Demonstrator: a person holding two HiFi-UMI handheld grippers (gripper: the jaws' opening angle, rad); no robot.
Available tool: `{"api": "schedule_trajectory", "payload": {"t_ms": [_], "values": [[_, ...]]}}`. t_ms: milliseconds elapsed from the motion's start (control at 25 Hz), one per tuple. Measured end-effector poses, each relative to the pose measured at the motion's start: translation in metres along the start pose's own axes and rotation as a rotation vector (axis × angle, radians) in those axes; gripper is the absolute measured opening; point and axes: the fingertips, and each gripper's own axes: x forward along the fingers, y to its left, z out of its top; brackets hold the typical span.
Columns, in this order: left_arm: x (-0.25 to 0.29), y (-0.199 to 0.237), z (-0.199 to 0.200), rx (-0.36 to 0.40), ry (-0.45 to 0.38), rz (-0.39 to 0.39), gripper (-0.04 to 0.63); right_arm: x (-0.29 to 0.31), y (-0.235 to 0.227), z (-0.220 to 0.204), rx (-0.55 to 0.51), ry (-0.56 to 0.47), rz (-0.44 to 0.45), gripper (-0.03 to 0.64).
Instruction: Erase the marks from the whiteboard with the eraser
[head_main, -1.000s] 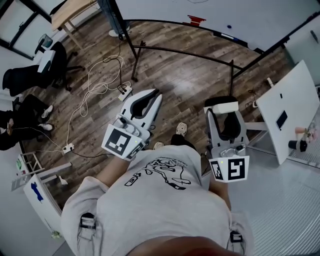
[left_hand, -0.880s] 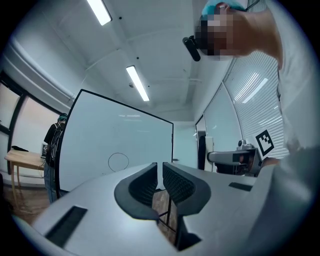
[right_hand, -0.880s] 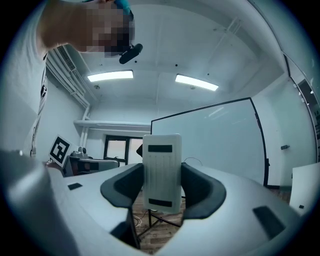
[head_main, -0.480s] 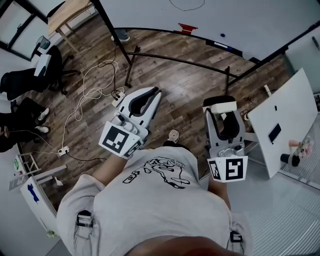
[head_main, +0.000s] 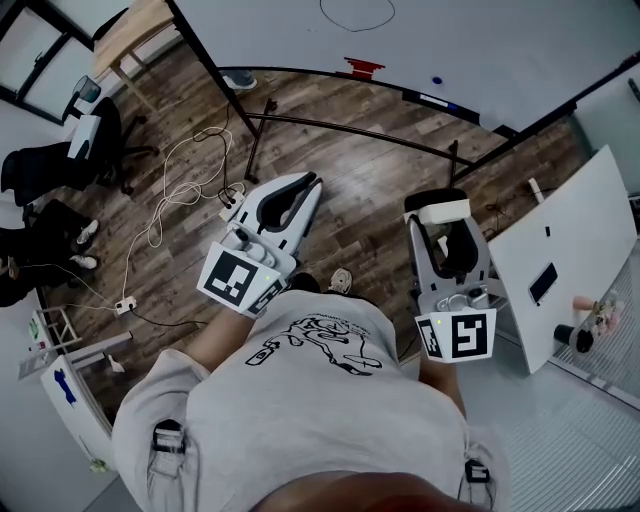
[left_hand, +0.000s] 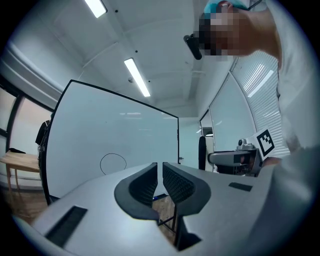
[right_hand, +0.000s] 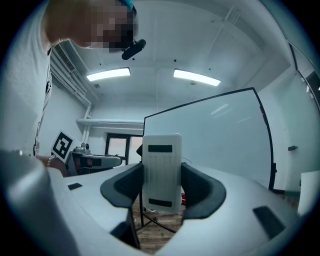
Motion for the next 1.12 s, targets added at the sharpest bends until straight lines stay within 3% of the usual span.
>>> {"api": "schedule_trajectory", "payload": {"t_ms": [520,1120], "values": [[0.033,0.043,-0.013,-0.028,0.008,0.035,0.046,0.060,-0.017,-0.018,-0.003,0.034,0.045,0.242],[0.089,0.178,-0.012,-0.036,-0.014,0.032,0.040,0.211,-0.028,-0.025,-0.059,0.059,0.025,0.242]]}}
